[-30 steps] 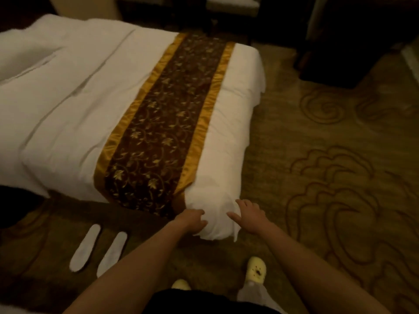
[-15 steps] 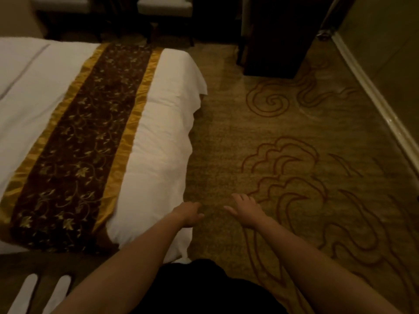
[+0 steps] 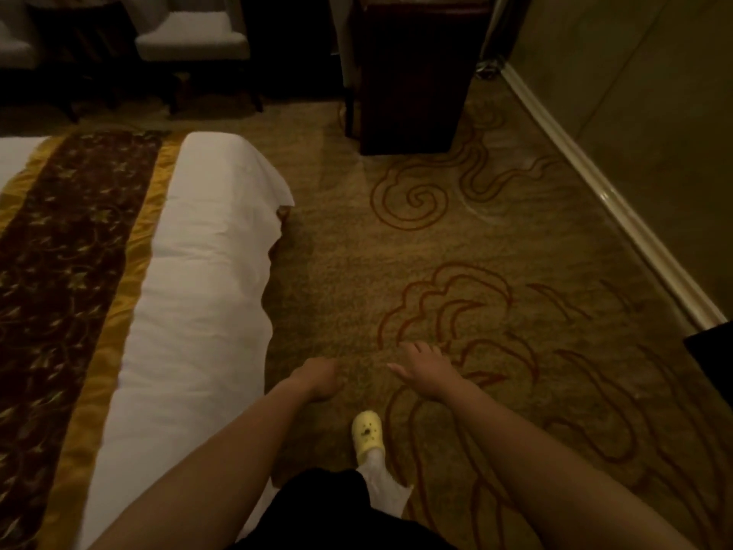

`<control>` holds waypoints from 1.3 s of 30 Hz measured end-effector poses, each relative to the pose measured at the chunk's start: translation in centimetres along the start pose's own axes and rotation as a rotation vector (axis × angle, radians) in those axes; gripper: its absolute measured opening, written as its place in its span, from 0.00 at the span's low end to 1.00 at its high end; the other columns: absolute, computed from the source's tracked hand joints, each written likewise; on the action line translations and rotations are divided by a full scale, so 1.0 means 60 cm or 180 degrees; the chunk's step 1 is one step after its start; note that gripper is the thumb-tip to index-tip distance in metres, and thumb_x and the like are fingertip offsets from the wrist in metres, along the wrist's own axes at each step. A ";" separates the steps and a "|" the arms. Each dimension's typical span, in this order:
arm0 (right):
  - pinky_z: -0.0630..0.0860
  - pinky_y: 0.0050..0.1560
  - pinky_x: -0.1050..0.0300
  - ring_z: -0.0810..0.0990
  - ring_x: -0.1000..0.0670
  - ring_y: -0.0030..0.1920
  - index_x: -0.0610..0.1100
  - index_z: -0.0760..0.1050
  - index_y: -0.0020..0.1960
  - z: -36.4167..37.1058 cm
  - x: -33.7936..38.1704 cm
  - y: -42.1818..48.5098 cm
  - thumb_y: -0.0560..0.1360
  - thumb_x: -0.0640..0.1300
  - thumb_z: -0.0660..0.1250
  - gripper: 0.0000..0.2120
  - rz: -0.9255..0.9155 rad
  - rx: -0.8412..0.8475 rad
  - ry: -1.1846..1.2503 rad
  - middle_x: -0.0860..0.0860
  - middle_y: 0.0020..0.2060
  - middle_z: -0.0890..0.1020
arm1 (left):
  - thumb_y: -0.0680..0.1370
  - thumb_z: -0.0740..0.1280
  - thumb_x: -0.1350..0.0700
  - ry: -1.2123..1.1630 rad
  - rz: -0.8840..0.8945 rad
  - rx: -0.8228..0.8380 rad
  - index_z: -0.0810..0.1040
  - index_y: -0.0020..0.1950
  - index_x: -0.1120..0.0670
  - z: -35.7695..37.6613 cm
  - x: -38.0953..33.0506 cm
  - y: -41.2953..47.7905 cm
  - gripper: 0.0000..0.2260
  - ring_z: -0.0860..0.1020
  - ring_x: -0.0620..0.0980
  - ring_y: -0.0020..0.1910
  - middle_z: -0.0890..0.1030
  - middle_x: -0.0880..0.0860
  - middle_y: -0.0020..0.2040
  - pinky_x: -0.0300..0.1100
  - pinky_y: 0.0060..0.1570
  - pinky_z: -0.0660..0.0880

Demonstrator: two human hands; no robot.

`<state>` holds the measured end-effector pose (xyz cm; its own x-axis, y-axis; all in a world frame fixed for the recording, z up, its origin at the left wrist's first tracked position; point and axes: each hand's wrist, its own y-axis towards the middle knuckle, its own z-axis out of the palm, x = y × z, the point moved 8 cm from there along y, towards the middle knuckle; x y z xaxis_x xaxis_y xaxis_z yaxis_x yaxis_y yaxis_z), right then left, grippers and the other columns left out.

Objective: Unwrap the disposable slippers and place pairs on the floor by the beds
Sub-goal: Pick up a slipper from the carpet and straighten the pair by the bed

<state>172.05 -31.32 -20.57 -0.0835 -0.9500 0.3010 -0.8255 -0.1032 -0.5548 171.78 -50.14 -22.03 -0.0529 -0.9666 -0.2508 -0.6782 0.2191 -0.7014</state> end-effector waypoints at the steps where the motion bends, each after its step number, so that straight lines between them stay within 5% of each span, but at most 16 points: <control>1: 0.62 0.68 0.43 0.63 0.38 0.69 0.44 0.59 0.71 -0.025 -0.006 0.027 0.76 0.62 0.54 0.31 0.0022 -0.0005 -0.0003 0.42 0.70 0.65 | 0.79 0.58 0.48 -0.0008 0.0004 0.0008 0.69 0.68 0.57 -0.026 -0.006 0.027 0.21 0.71 0.58 0.67 0.72 0.59 0.69 0.50 0.66 0.68; 14: 0.61 0.69 0.41 0.61 0.37 0.70 0.44 0.59 0.72 -0.263 -0.048 0.326 0.76 0.63 0.53 0.31 0.0088 0.0057 0.0114 0.41 0.71 0.64 | 0.80 0.58 0.49 0.0257 0.0114 -0.0235 0.67 0.70 0.58 -0.359 -0.077 0.283 0.22 0.68 0.60 0.69 0.70 0.60 0.70 0.53 0.69 0.67; 34: 0.60 0.70 0.42 0.61 0.37 0.71 0.43 0.57 0.72 -0.576 0.073 0.923 0.76 0.64 0.52 0.33 -0.0837 0.0802 -0.0714 0.40 0.71 0.64 | 0.79 0.57 0.43 -0.0777 -0.0800 -0.0095 0.62 0.74 0.53 -0.744 0.052 0.650 0.26 0.61 0.58 0.74 0.62 0.57 0.75 0.56 0.72 0.62; 39: 0.59 0.70 0.43 0.60 0.38 0.71 0.44 0.56 0.73 -0.610 0.128 1.037 0.76 0.64 0.52 0.33 -0.0969 0.0974 -0.0827 0.42 0.73 0.62 | 0.77 0.57 0.42 -0.0823 -0.0835 -0.0061 0.69 0.70 0.52 -0.806 0.103 0.735 0.24 0.70 0.57 0.68 0.71 0.57 0.70 0.53 0.68 0.67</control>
<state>99.59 -34.24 -24.40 0.3094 -0.9014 0.3031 -0.5861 -0.4317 -0.6857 106.10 -52.86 -22.23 0.3098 -0.9235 -0.2261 -0.6578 -0.0365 -0.7523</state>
